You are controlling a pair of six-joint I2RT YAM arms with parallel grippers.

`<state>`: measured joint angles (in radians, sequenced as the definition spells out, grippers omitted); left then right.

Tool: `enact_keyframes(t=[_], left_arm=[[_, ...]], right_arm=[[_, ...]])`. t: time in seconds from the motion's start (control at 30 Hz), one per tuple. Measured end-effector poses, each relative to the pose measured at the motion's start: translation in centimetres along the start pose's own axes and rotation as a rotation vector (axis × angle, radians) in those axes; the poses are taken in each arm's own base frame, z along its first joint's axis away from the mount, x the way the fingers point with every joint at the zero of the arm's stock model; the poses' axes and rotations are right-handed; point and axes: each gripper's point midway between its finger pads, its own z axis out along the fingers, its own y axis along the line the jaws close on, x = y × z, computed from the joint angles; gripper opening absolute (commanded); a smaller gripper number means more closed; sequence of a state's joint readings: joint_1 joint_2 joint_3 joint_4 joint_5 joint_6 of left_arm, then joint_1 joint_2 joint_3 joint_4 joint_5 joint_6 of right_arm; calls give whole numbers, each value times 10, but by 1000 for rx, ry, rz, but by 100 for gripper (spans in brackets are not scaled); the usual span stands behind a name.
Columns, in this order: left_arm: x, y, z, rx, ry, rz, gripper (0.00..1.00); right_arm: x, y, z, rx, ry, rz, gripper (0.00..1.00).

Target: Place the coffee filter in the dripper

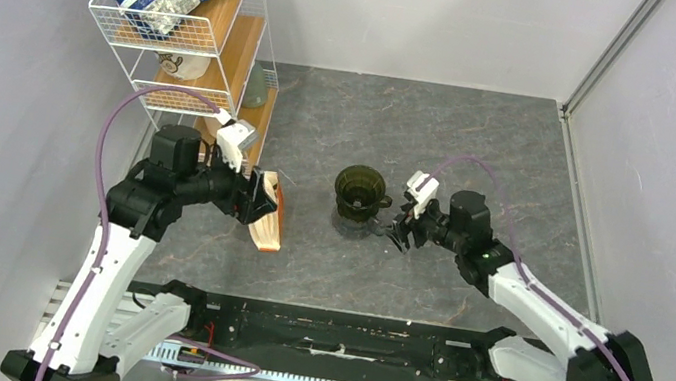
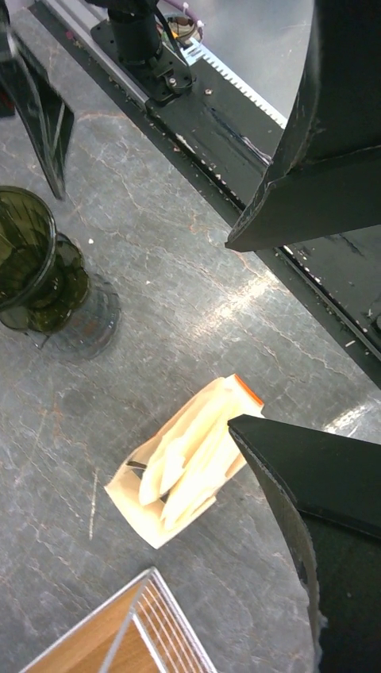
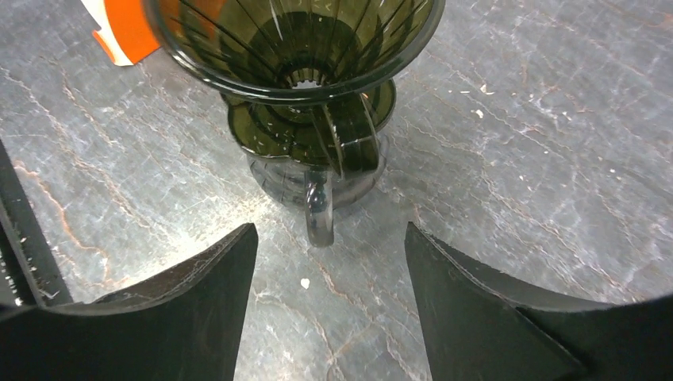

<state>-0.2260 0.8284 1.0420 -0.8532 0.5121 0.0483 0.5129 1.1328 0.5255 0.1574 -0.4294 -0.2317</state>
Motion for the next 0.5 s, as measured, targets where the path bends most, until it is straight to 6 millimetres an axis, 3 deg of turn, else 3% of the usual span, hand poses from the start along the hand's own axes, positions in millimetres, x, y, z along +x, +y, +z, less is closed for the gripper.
enact_keyframes(t=[0.2, 0.37, 0.5], left_arm=[[13, 6, -10, -61, 33, -34, 68], [25, 14, -12, -115, 81, -93, 48], [34, 17, -11, -135, 143, -158, 40]], right_arm=[[-18, 7, -34, 37, -18, 21, 78], [-34, 15, -63, 58, -17, 61, 79], [-40, 16, -77, 74, 3, 75, 79]])
